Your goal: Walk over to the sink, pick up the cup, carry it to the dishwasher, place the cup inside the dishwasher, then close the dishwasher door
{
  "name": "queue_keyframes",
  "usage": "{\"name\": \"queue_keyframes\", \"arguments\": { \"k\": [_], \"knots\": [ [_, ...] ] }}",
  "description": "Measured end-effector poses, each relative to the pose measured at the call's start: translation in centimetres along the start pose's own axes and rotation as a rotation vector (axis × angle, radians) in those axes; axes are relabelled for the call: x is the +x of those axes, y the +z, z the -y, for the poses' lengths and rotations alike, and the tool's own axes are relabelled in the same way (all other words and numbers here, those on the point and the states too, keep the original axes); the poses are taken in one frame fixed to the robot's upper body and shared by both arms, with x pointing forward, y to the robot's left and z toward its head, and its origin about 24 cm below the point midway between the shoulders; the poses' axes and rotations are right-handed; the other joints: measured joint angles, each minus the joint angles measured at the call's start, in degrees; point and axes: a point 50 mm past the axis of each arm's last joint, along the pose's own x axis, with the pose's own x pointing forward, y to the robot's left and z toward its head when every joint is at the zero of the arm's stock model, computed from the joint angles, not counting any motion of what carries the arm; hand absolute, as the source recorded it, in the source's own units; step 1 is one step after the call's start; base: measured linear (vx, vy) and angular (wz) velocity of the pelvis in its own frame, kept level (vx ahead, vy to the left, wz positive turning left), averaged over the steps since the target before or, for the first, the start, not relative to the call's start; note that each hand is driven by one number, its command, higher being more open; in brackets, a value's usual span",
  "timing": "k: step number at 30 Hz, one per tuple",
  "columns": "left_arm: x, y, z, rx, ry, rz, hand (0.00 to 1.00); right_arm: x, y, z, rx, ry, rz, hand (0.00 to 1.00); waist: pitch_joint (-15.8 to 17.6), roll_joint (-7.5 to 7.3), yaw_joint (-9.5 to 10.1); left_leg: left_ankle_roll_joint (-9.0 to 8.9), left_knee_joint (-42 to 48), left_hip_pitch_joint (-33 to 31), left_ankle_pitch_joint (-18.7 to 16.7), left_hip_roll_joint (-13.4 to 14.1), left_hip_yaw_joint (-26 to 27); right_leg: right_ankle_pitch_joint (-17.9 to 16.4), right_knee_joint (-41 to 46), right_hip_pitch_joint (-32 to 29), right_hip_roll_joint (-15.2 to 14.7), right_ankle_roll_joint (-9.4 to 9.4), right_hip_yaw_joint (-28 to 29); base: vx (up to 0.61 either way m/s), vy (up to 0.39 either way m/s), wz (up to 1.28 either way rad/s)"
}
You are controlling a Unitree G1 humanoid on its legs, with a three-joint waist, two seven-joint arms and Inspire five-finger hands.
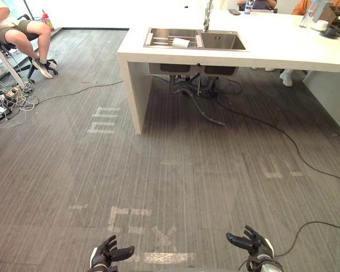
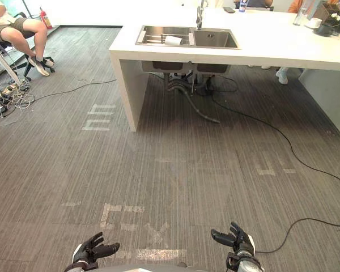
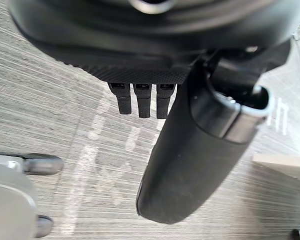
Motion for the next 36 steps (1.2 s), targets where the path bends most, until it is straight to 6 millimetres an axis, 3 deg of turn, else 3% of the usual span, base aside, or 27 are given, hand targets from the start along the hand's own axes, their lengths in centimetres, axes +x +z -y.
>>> {"name": "queue_keyframes", "arguments": {
  "k": [19,24,27,28,29,30,31,32,34,36],
  "knots": [
    [0.0,1.1,0.1,-0.023,-0.006,0.057,0.90,0.1,0.5,0.3,0.006,-0.009,0.016,0.90,0.10,0.23,-0.09,0.01,-0.35,-0.64,0.00,0.02,-0.11,-0.04,-0.42,-0.49,0.02,0.00,-0.45,0.00,-0.001,0.00],
    [-0.1,1.7,0.2,-0.044,-0.008,0.082,0.90,0.5,1.7,-0.3,0.012,-0.001,0.048,0.90,1.42,0.26,0.06,0.18,1.60,-2.95,-1.61,0.27,1.46,-0.64,0.07,-2.70,0.18,0.25,0.74,0.01,0.002,-0.12],
    [-0.1,2.0,0.3,-0.061,-0.013,0.099,0.90,1.0,2.9,-1.0,0.016,0.012,0.079,0.90,2.64,0.56,0.44,1.51,7.05,-5.52,-6.08,0.65,3.55,-7.24,11.10,-8.35,-0.52,1.26,0.59,0.07,0.022,-0.34],
    [-0.1,2.1,0.4,-0.057,-0.017,0.102,0.90,1.0,3.0,-1.0,0.016,0.011,0.081,0.90,3.04,0.54,0.61,1.90,8.74,-5.67,-7.60,0.40,3.93,-9.87,15.92,-9.92,-1.32,2.45,0.09,0.11,0.044,-0.19],
    [-0.1,2.1,0.7,-0.046,-0.027,0.104,0.90,1.0,2.9,-0.9,0.014,0.006,0.079,0.90,3.20,0.41,0.49,2.38,10.35,-5.69,-9.52,-0.06,4.15,-12.39,23.22,-12.75,-2.55,3.78,-1.29,0.14,0.048,-0.17],
    [-0.2,2.2,0.8,-0.039,-0.034,0.107,0.90,1.0,2.9,-0.9,0.012,0.007,0.079,0.90,3.26,0.46,0.52,3.12,10.79,-5.59,-10.52,-0.19,4.16,-12.90,28.07,-14.95,-3.14,3.87,-2.38,0.20,0.041,-0.07],
    [-0.1,2.6,1.1,-0.024,-0.046,0.124,0.90,1.0,2.9,-1.1,0.007,0.013,0.078,0.90,4.09,0.56,0.15,4.08,11.61,-4.45,-11.58,-0.19,3.90,-13.89,39.45,-20.36,-4.86,4.55,-5.14,0.29,0.024,-0.02],
    [-0.1,3.0,1.2,-0.007,-0.055,0.134,0.90,0.9,2.7,-1.1,0.002,0.018,0.069,0.90,5.35,0.61,-0.01,3.77,12.09,-2.11,-12.68,-0.07,3.86,-15.49,44.12,-22.76,-6.03,3.07,-7.13,0.34,0.018,0.03],
    [0.0,3.2,1.2,-0.012,-0.059,0.140,0.90,1.0,2.8,-1.1,-0.004,0.019,0.069,0.90,6.25,0.90,-0.41,3.35,11.31,0.97,-13.90,0.51,3.70,-16.35,44.38,-25.57,-7.15,2.18,-10.30,0.43,-0.005,0.06],
    [0.4,4.7,1.8,-0.020,-0.070,0.179,0.90,1.1,3.4,-0.8,-0.036,0.020,0.082,0.90,7.94,3.03,-1.85,2.63,8.09,5.10,-14.56,4.00,1.83,-14.80,36.06,-30.45,-6.04,1.49,-15.27,0.56,-0.074,0.44]
  ]
}}
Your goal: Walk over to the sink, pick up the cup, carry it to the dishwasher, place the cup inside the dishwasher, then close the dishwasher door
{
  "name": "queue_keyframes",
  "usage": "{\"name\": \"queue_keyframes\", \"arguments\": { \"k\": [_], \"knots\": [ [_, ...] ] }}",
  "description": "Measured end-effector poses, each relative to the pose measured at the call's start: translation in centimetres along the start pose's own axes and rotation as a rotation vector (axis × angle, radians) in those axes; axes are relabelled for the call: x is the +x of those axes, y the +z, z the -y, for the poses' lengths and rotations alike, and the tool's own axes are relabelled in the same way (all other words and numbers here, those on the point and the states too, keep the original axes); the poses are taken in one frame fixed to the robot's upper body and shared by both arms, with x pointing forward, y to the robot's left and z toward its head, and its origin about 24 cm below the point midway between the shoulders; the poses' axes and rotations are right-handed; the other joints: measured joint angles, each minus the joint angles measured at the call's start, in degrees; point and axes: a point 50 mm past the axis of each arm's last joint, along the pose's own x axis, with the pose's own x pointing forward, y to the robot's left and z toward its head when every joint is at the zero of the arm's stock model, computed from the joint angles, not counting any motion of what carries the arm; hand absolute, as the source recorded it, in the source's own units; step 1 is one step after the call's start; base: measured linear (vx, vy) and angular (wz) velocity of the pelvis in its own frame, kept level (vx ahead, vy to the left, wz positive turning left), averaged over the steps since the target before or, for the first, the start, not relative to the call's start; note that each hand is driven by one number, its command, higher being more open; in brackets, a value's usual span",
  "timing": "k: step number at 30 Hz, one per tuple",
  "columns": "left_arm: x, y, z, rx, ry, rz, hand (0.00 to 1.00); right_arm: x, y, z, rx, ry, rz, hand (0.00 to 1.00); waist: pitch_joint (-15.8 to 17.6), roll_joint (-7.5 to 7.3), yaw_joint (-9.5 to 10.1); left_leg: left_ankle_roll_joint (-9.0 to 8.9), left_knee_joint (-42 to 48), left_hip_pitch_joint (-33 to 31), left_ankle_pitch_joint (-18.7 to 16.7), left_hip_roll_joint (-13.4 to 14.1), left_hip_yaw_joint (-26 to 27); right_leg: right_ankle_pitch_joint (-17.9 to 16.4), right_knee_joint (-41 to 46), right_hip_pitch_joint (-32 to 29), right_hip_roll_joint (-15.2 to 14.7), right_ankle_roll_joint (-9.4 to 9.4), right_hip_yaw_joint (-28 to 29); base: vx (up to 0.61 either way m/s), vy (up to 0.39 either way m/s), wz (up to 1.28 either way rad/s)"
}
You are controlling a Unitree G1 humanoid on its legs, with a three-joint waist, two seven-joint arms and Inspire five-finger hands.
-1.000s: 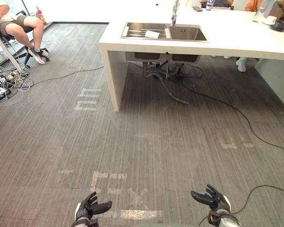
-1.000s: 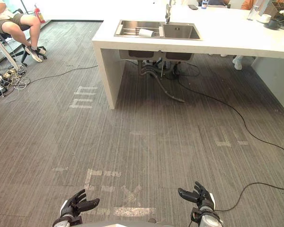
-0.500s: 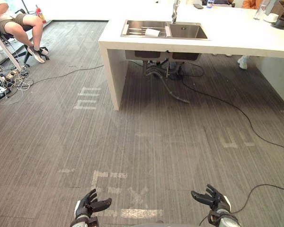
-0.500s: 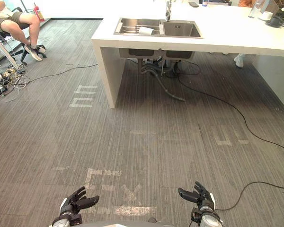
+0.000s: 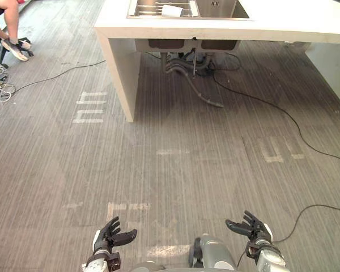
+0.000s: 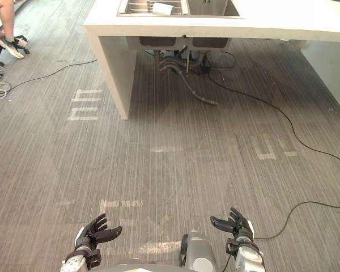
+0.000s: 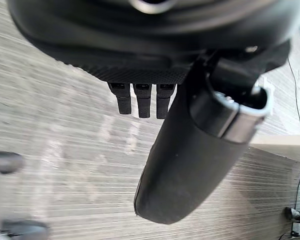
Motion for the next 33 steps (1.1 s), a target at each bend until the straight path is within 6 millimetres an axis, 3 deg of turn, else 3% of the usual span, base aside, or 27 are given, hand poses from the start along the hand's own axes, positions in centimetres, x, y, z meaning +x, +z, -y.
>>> {"name": "queue_keyframes", "arguments": {
  "k": [1,2,3,4,5,6,7,8,9,11,13,14,15,16,17,19,20,22,23,24,25,26,27,28,30,32,33],
  "knots": [
    [0.2,0.4,0.2,-0.001,-0.004,0.013,0.90,0.0,0.1,0.2,-0.010,0.000,0.002,0.90,0.25,0.42,-0.30,-0.36,-0.37,0.52,0.07,0.92,-0.40,1.94,-4.35,-0.90,0.62,0.23,-0.36,0.58,-0.110,0.68],
    [0.5,1.2,0.1,0.001,-0.005,0.037,0.90,-0.1,-0.1,0.5,-0.018,-0.007,-0.004,0.90,0.09,-0.43,-0.47,-3.26,-0.43,2.03,-0.15,1.34,-1.38,10.32,-15.88,-1.29,1.55,0.06,0.75,0.65,-0.156,0.52],
    [0.5,1.3,0.1,0.001,-0.004,0.037,0.90,-0.1,-0.2,0.7,-0.021,-0.013,-0.006,0.90,-0.09,-0.63,-0.59,-4.49,0.02,3.05,-0.86,1.81,-1.85,15.45,-16.06,-1.17,1.62,-2.17,1.59,0.83,-0.229,0.59],
    [0.6,1.2,0.2,-0.004,-0.005,0.033,0.90,-0.1,0.0,1.0,-0.022,-0.022,-0.002,0.90,-0.34,0.31,-1.18,-6.12,3.01,3.42,-1.67,3.52,-2.76,17.85,-12.36,-1.12,2.16,-5.95,0.93,0.71,-0.234,0.31],
    [0.6,1.4,0.3,-0.006,-0.005,0.041,0.90,0.0,0.2,0.9,-0.019,-0.023,0.002,0.90,-0.31,0.78,-1.25,-7.34,6.06,2.24,-0.99,4.44,-3.00,15.97,-11.25,-0.92,2.60,-6.62,0.69,0.71,-0.256,0.31],
    [0.9,1.9,0.7,-0.015,-0.012,0.054,0.90,0.2,0.8,0.6,-0.016,-0.013,0.021,0.90,-0.24,0.71,-1.15,-8.95,19.15,-3.25,3.89,5.37,-3.03,12.53,-10.67,1.30,3.22,-7.15,0.12,0.56,-0.217,0.14],
    [0.9,1.9,0.8,-0.024,-0.014,0.054,0.90,0.3,0.9,0.5,-0.015,-0.010,0.024,0.90,-0.17,0.81,-1.12,-9.16,25.93,-5.86,7.83,5.99,-3.15,11.84,-11.99,3.54,3.69,-7.34,-0.03,0.85,-0.292,0.17],
    [0.8,1.9,1.2,-0.043,-0.018,0.057,0.90,0.3,0.8,0.1,-0.007,-0.004,0.021,0.90,0.29,1.02,-0.59,-9.26,42.38,-11.62,8.86,9.04,-2.51,11.48,-17.93,11.71,5.98,-7.72,-0.21,0.57,-0.184,0.08],
    [0.8,1.9,1.2,-0.046,-0.018,0.058,0.90,0.2,0.7,0.0,-0.002,-0.002,0.020,0.90,0.39,0.93,-0.45,-9.04,44.89,-12.50,8.72,9.57,-2.15,11.48,-19.02,13.54,6.38,-7.72,-0.16,0.71,-0.212,0.07],
    [0.5,2.8,1.8,-0.080,-0.035,0.106,0.90,0.2,0.8,-0.4,0.032,-0.001,0.039,0.90,1.27,-0.60,0.83,-6.08,56.54,-19.48,6.63,12.63,2.87,11.40,-27.63,25.92,7.66,-7.81,1.09,0.63,-0.177,-0.01],
    [0.2,4.5,2.6,-0.106,-0.054,0.187,0.90,0.3,1.6,-0.3,0.039,-0.011,0.081,0.90,1.22,-1.01,2.06,-4.71,54.17,-27.18,5.28,12.59,5.66,10.77,-32.05,30.49,7.57,-6.99,2.16,0.57,-0.090,-0.14],
    [-0.1,5.7,3.1,-0.118,-0.066,0.242,0.90,0.4,1.9,-0.3,0.041,-0.015,0.089,0.90,1.35,-1.06,2.68,-4.65,47.87,-31.47,4.31,11.59,6.51,10.02,-33.35,32.34,7.30,-6.27,2.40,0.49,-0.040,-0.14],
    [-0.2,6.3,3.2,-0.119,-0.075,0.270,0.90,0.4,2.0,-0.3,0.042,-0.016,0.089,0.90,1.58,-1.45,3.04,-4.33,43.45,-32.77,4.10,10.39,6.87,9.31,-33.51,33.33,6.75,-5.83,2.52,0.40,0.039,-0.10],
    [-0.6,7.4,3.6,-0.122,-0.092,0.322,0.90,0.4,1.8,-0.4,0.043,-0.016,0.081,0.90,2.30,-2.63,3.66,-4.47,33.25,-34.03,4.56,7.01,6.79,7.67,-33.55,35.62,5.00,-4.80,2.90,0.52,0.111,-0.14],
    [-1.4,8.3,4.0,-0.135,-0.105,0.377,0.90,0.3,1.5,-0.2,0.039,-0.022,0.073,0.90,2.60,-3.21,4.09,-5.42,20.67,-34.42,8.12,3.46,5.05,5.86,-33.56,37.59,3.55,-3.20,3.49,0.63,0.148,-0.22],
    [-2.5,9.3,4.7,-0.166,-0.126,0.442,0.90,0.1,1.0,0.5,0.029,-0.040,0.059,0.90,1.91,-1.75,5.15,-5.52,8.04,-34.60,14.03,1.97,2.35,3.73,-34.04,39.43,3.79,-1.19,4.98,0.54,0.200,-0.43],
    [-3.5,10.9,4.8,-0.179,-0.133,0.520,0.90,-0.2,-0.3,0.4,0.032,-0.043,0.016,0.90,1.07,-2.83,6.23,-2.14,9.89,-34.24,22.34,0.39,1.74,1.10,-33.75,41.68,2.42,0.83,6.10,0.57,0.242,-0.38],
    [-4.5,13.0,5.1,-0.195,-0.146,0.616,0.90,-0.5,-1.2,0.1,0.041,-0.040,-0.010,0.90,0.07,-4.89,6.08,-0.29,14.34,-35.82,18.29,-1.43,2.44,-1.08,-28.52,40.04,-0.85,2.42,6.77,0.67,0.227,-0.10],
    [-5.5,14.3,5.5,-0.204,-0.171,0.684,0.90,-0.6,-1.5,0.1,0.041,-0.042,-0.023,0.90,0.02,-4.80,6.31,0.33,16.56,-35.24,15.22,-1.58,3.13,-1.14,-19.87,36.91,-2.16,2.53,8.59,0.60,0.203,-0.10],
    [-6.4,15.5,5.7,-0.204,-0.189,0.746,0.90,-0.6,-1.7,-0.2,0.040,-0.032,-0.028,0.90,-0.03,-4.98,6.15,0.88,17.14,-32.88,13.18,-2.42,3.44,0.44,-6.79,32.49,-4.13,5.31,9.89,0.58,0.228,-0.08],
    [-6.8,16.1,5.8,-0.204,-0.194,0.777,0.90,-0.7,-1.9,-0.3,0.040,-0.028,-0.034,0.90,-0.11,-5.13,5.64,1.27,17.03,-31.15,12.08,-3.08,3.21,2.58,0.37,29.90,-5.28,8.65,10.45,0.70,0.232,0.15],
    [-7.9,17.4,5.8,-0.199,-0.186,0.852,0.90,-0.9,-2.4,-0.8,0.036,-0.011,-0.051,0.90,-0.15,-5.32,4.43,1.89,15.70,-26.24,9.71,-4.14,2.82,3.73,15.79,24.47,-7.00,9.87,11.62,0.59,0.182,0.17],
    [-8.4,17.8,5.7,-0.208,-0.179,0.880,0.90,-0.9,-2.4,-1.0,0.038,-0.003,-0.050,0.90,-0.08,-5.15,4.26,1.87,14.80,-23.72,8.89,-4.14,2.83,3.35,20.14,22.45,-7.28,9.08,11.56,0.68,0.148,0.06],
    [-9.4,18.6,5.5,-0.217,-0.161,0.947,0.90,-1.0,-2.5,-1.7,0.036,0.019,-0.049,0.90,-0.15,-4.96,3.84,1.79,12.18,-18.75,7.88,-4.00,2.69,2.23,24.90,19.15,-7.36,6.83,10.55,0.42,0.066,-0.05],
    [-10.8,19.7,5.2,-0.244,-0.153,1.048,0.90,-1.0,-2.4,-2.5,0.015,0.054,-0.041,0.90,-0.35,-4.91,3.41,1.37,7.96,-13.10,7.32,-3.79,2.40,0.47,24.50,14.67,-7.52,3.78,7.79,0.46,0.031,0.01],
    [-12.6,21.0,4.7,-0.292,-0.140,1.171,0.90,-0.9,-1.6,-3.1,-0.011,0.089,-0.009,0.90,-0.54,-3.90,3.08,0.02,4.28,-7.53,5.91,-2.06,1.88,-1.23,11.84,7.15,-6.32,0.73,3.26,0.61,-0.084,0.07],
    [-12.7,21.0,4.6,-0.298,-0.131,1.181,0.90,-0.9,-1.5,-3.1,-0.012,0.090,-0.005,0.90,-0.47,-3.35,2.93,-0.68,3.98,-6.64,5.32,-1.28,1.73,-0.96,7.17,6.13,-5.33,0.85,2.90,0.51,-0.108,0.15]
  ]
}}
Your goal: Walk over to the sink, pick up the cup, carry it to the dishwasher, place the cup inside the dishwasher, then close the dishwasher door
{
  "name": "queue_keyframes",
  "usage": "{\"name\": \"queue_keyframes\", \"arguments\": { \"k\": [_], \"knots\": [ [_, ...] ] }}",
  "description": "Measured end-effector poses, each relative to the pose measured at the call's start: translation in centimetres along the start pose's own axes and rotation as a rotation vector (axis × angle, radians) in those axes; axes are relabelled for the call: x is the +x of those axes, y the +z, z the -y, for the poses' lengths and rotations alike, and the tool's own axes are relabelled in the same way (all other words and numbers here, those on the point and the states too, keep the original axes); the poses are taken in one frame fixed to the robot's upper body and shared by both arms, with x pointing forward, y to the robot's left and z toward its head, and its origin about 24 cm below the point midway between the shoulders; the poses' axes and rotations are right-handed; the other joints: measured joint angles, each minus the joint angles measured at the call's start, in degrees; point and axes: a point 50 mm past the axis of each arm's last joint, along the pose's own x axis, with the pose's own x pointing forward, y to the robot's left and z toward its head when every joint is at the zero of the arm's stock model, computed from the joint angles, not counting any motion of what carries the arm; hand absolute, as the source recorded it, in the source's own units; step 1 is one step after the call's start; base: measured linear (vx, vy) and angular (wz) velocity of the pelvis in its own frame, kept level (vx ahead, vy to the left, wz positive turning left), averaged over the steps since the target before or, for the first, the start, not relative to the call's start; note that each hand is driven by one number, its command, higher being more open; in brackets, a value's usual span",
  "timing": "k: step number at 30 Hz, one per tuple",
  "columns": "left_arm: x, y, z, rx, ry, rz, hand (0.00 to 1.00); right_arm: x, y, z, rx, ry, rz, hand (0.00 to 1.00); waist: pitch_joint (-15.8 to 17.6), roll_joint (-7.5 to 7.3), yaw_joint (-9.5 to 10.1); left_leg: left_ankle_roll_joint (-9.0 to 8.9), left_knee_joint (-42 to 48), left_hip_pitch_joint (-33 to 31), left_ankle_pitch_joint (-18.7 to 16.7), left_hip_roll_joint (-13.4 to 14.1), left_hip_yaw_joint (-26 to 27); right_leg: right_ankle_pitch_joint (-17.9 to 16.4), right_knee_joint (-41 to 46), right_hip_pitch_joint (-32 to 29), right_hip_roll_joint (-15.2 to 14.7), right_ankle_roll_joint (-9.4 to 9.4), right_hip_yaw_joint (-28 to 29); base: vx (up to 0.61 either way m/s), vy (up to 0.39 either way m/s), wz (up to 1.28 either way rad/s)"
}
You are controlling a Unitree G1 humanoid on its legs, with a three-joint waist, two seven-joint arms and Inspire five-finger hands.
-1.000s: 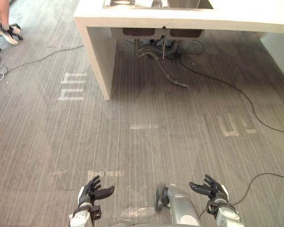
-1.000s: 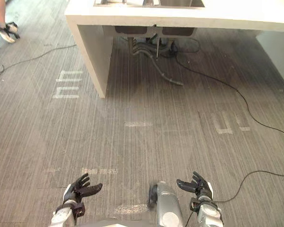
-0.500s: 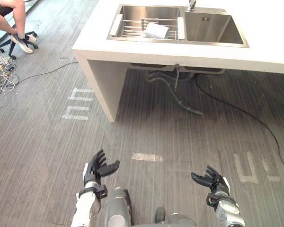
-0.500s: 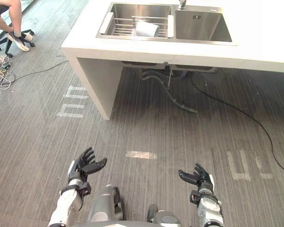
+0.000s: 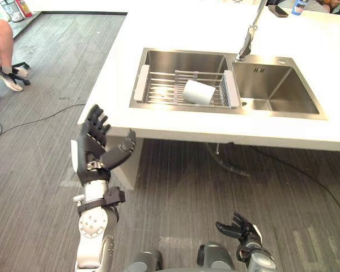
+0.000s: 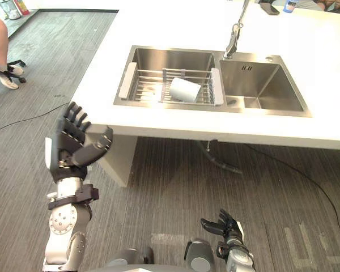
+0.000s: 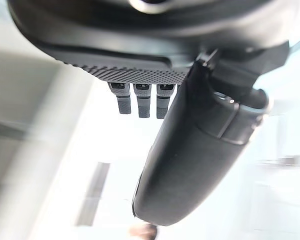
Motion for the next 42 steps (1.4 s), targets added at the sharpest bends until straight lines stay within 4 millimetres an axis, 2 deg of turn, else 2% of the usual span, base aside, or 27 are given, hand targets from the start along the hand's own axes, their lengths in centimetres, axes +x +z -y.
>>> {"name": "queue_keyframes", "arguments": {
  "k": [1,2,3,4,5,7,8,9,10,11,12,14,15,16,17,18,19,20,23,26,31,35,42],
  "knots": [
    [0.0,0.1,-0.2,0.016,0.012,0.010,0.90,0.0,0.1,0.0,0.000,0.001,0.002,0.90,0.00,0.55,-0.27,-0.90,-0.13,1.31,-1.01,1.22,-0.12,1.63,-7.26,-1.00,1.61,-0.23,0.11,0.53,-0.165,0.19],
    [0.1,0.2,-0.6,0.035,0.032,0.016,0.90,0.0,0.0,-0.1,-0.002,0.004,0.002,0.90,-0.08,0.48,-0.44,-2.65,-0.05,3.21,-2.60,2.13,-0.23,7.02,-17.33,-1.27,3.44,-0.42,0.94,0.54,-0.177,0.28],
    [0.0,0.1,-0.7,0.045,0.042,0.014,0.90,-0.1,-0.2,0.1,-0.005,0.000,-0.006,0.90,-0.19,0.42,-0.84,-3.52,0.07,4.27,-3.46,2.58,-0.39,13.69,-20.06,-0.70,4.00,-1.72,1.28,0.68,-0.232,0.30],
    [-0.3,-0.4,-1.0,0.053,0.068,-0.013,0.90,-0.4,-0.8,1.3,-0.032,-0.022,-0.029,0.90,-1.19,2.75,-0.72,-5.05,0.73,5.46,-4.62,4.93,-0.86,17.13,-20.50,0.80,6.22,-3.53,0.56,0.47,-0.152,0.15],
    [-0.3,-0.5,-1.2,0.068,0.077,-0.018,0.90,-0.3,-0.6,1.7,-0.045,-0.029,-0.023,0.90,-1.94,3.45,-0.62,-5.87,2.50,4.54,-4.03,6.32,-0.99,15.83,-20.39,1.09,7.17,-4.42,0.73,0.58,-0.196,0.07],
    [0.1,-0.6,-1.0,0.099,0.066,-0.010,0.90,-0.1,0.1,2.2,-0.061,-0.038,-0.007,0.90,-1.74,3.81,-1.27,-6.81,10.96,1.60,-1.50,7.18,-2.23,13.31,-21.11,3.63,7.84,-4.99,-0.30,0.57,-0.240,0.16],
    [0.2,-0.7,-0.6,0.104,0.052,-0.015,0.90,-0.3,-0.1,2.6,-0.068,-0.045,-0.011,0.90,-1.54,4.03,-1.48,-7.05,22.77,-2.19,2.53,8.71,-3.39,12.85,-24.53,8.84,9.03,-5.35,-0.88,0.56,-0.230,0.20],
    [0.3,-0.7,-0.2,0.118,0.023,-0.009,0.90,-0.5,-0.2,2.8,-0.072,-0.047,-0.006,0.90,-1.39,3.81,-0.87,-7.15,34.11,-6.30,3.63,10.55,-3.49,12.85,-28.45,14.27,10.01,-5.38,-0.87,0.44,-0.158,0.11],
    [0.4,-0.7,-0.1,0.128,0.005,-0.005,0.90,-0.6,-0.3,2.9,-0.071,-0.051,-0.002,0.90,-1.41,3.77,-0.66,-7.32,37.65,-8.10,2.64,11.07,-3.18,12.86,-30.00,16.35,10.25,-5.39,-0.90,0.40,-0.129,-0.05],
    [0.6,-0.5,0.0,0.180,-0.035,0.014,0.90,-0.8,-0.1,3.4,-0.073,-0.063,0.019,0.90,-1.56,3.38,-0.46,-6.57,40.34,-13.22,0.18,11.49,-1.88,12.86,-33.26,20.27,10.14,-5.38,-0.45,0.29,-0.087,-0.15],
    [0.8,-0.3,-0.2,0.204,-0.048,0.022,0.90,-0.7,0.2,3.5,-0.076,-0.064,0.031,0.90,-1.60,3.08,0.00,-6.23,38.58,-14.93,-0.62,11.42,-1.32,12.87,-34.10,20.78,9.96,-5.36,0.18,0.32,-0.059,-0.36],
    [1.3,0.1,-0.4,0.298,-0.094,0.054,0.90,-0.5,0.8,3.5,-0.077,-0.062,0.047,0.90,-1.66,3.13,0.55,-5.85,28.61,-18.10,-1.44,10.53,-0.76,13.02,-35.76,22.46,9.10,-5.00,1.39,0.29,0.030,-0.34],
    [1.5,0.3,-0.4,0.346,-0.124,0.070,0.90,-0.5,0.6,3.7,-0.079,-0.063,0.042,0.90,-1.72,3.23,0.50,-6.24,19.15,-18.21,-0.13,9.19,-1.07,12.83,-36.25,23.47,8.57,-4.30,1.72,0.28,0.088,-0.20],
    [1.5,0.3,-0.3,0.383,-0.144,0.078,0.90,-0.6,0.4,3.9,-0.083,-0.063,0.034,0.90,-2.09,3.83,0.51,-6.21,11.88,-17.74,4.92,8.29,-2.37,12.51,-36.45,24.12,8.62,-3.62,2.24,0.32,0.146,-0.31],
    [1.5,0.3,-0.1,0.426,-0.173,0.087,0.90,-0.8,0.1,4.3,-0.092,-0.064,0.024,0.90,-3.15,5.81,0.47,-6.45,5.54,-17.71,13.59,8.02,-4.02,11.48,-36.66,24.62,9.91,-1.98,3.09,0.25,0.172,-0.15],
    [1.8,0.4,-0.1,0.480,-0.216,0.093,0.90,-0.8,-0.5,3.8,-0.079,-0.055,-0.003,0.90,-3.39,5.05,-0.36,-6.11,4.26,-16.42,12.45,7.29,-3.86,11.00,-36.57,24.90,9.27,-1.41,3.24,0.23,0.179,-0.09],
    [1.8,0.4,-0.1,0.505,-0.240,0.096,0.90,-0.9,-0.8,3.6,-0.072,-0.050,-0.010,0.90,-3.51,4.19,-0.56,-5.77,2.73,-15.77,12.74,6.63,-3.36,10.89,-36.55,24.67,8.62,-1.24,3.57,0.22,0.169,0.02],
    [2.0,0.5,-0.2,0.563,-0.294,0.099,0.90,-1.1,-1.4,3.1,-0.061,-0.035,-0.023,0.90,-3.53,2.34,-0.69,-5.05,-0.83,-14.04,13.90,5.00,-2.13,10.18,-36.58,24.66,6.73,-0.17,4.13,0.15,0.107,-0.07],
    [1.9,0.3,0.4,0.609,-0.385,0.086,0.90,-1.4,-2.1,3.3,-0.059,-0.032,-0.044,0.90,-3.78,1.80,-1.19,-3.98,-6.41,-10.89,15.73,2.54,-1.13,10.10,-36.77,24.94,4.61,0.01,5.53,0.12,0.101,-0.02],
    [1.7,0.3,1.0,0.650,-0.478,0.095,0.90,-1.6,-2.4,3.1,-0.070,-0.017,-0.053,0.90,-3.85,1.77,-1.21,-3.70,-9.40,-9.26,16.73,1.74,-0.29,10.11,-37.23,25.03,3.97,0.15,6.33,0.06,0.051,-0.09],
    [1.1,-0.1,1.8,0.703,-0.644,0.086,0.90,-1.7,-2.6,3.0,-0.073,-0.006,-0.059,0.90,-4.43,1.70,-1.36,-4.03,-13.77,-7.16,18.75,1.58,0.39,10.21,-37.78,25.02,4.26,0.34,7.15,0.01,0.000,-0.07],
    [0.1,-0.7,2.8,0.736,-0.790,0.069,0.90,-1.9,-3.2,3.2,-0.101,-0.003,-0.076,0.90,-6.18,1.68,-1.36,-4.35,-16.77,-5.53,20.24,1.94,0.85,10.21,-37.83,25.01,4.85,0.35,7.75,-0.01,-0.019,-0.06],
    [-1.3,-1.5,3.9,0.757,-0.935,0.060,0.90,-2.2,-3.9,2.9,-0.135,0.022,-0.102,0.90,-7.78,1.62,-1.71,-4.44,-17.81,-4.72,20.85,2.19,1.42,10.10,-37.85,24.90,5.07,0.70,8.53,-0.05,-0.003,-0.05]
  ]
}}
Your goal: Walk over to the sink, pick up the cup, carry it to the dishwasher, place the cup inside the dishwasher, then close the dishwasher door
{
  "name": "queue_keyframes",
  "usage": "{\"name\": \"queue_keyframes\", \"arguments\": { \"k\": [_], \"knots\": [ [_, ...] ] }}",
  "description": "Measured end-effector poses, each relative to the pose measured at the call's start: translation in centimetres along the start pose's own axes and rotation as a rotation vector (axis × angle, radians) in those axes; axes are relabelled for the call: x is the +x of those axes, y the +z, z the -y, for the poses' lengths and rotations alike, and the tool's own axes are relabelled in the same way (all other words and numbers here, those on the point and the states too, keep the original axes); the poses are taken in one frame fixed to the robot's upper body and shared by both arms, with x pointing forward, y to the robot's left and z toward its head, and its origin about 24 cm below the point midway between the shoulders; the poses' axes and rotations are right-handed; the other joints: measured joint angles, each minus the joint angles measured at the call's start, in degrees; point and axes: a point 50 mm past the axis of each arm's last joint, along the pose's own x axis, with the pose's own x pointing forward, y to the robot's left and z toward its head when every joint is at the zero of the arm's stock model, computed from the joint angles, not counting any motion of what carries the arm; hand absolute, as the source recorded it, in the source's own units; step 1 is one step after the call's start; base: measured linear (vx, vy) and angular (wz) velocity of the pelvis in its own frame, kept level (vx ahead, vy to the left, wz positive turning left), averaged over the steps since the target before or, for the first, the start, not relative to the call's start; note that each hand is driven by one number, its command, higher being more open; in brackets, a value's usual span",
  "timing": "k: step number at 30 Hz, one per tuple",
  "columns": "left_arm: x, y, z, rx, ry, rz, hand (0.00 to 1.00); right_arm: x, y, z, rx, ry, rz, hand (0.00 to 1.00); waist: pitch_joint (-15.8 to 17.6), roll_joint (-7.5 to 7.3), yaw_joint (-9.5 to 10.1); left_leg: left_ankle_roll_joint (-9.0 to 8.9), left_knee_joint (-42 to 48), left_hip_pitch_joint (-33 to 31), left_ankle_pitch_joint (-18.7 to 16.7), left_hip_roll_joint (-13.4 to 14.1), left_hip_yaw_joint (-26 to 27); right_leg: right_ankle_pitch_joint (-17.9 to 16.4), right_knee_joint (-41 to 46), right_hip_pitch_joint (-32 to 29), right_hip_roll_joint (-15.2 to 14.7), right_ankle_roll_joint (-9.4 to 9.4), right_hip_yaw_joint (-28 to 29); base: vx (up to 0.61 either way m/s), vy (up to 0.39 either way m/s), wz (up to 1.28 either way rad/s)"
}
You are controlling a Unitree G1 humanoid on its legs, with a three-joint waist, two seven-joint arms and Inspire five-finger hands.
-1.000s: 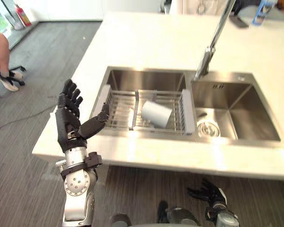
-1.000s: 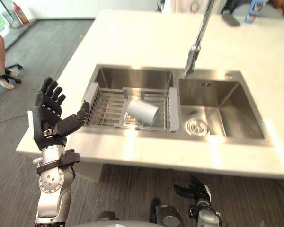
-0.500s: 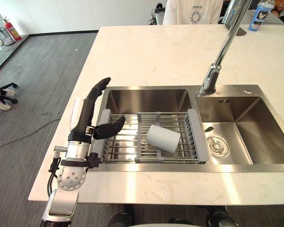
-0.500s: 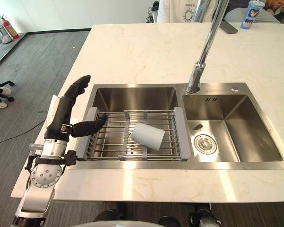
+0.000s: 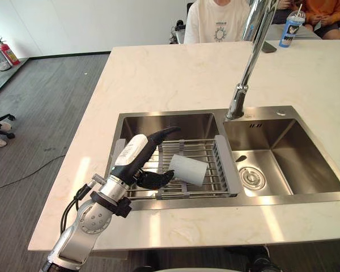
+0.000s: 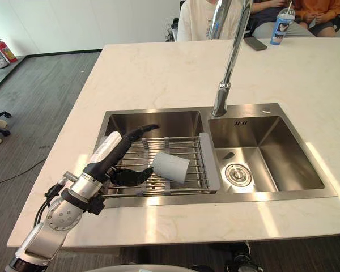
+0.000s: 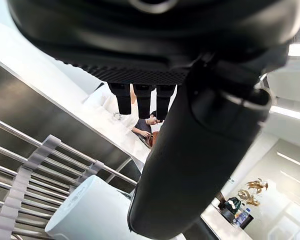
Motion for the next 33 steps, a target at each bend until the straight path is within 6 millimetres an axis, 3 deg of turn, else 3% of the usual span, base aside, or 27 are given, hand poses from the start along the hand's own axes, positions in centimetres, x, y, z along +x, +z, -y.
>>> {"name": "queue_keyframes", "arguments": {
  "k": [10,33],
  "knots": [
    [1.0,0.5,3.5,0.125,-0.176,0.048,0.90,-0.1,-0.7,-0.7,-0.040,0.041,-0.035,0.90,-1.13,-0.44,-0.88,0.07,-0.09,0.18,0.26,-0.05,-0.17,0.12,-0.17,0.13,-0.01,0.18,-0.12,-0.01,0.000,0.00],
    [3.1,-4.4,3.1,0.315,-0.141,-0.142,0.90,0.0,-0.6,-1.9,-0.021,0.066,-0.030,0.90,-0.23,-1.47,-2.57,-0.20,-0.14,0.38,-0.59,0.08,1.77,0.76,-2.04,0.17,0.02,0.41,1.69,0.01,-0.003,-0.03]
  ]
}}
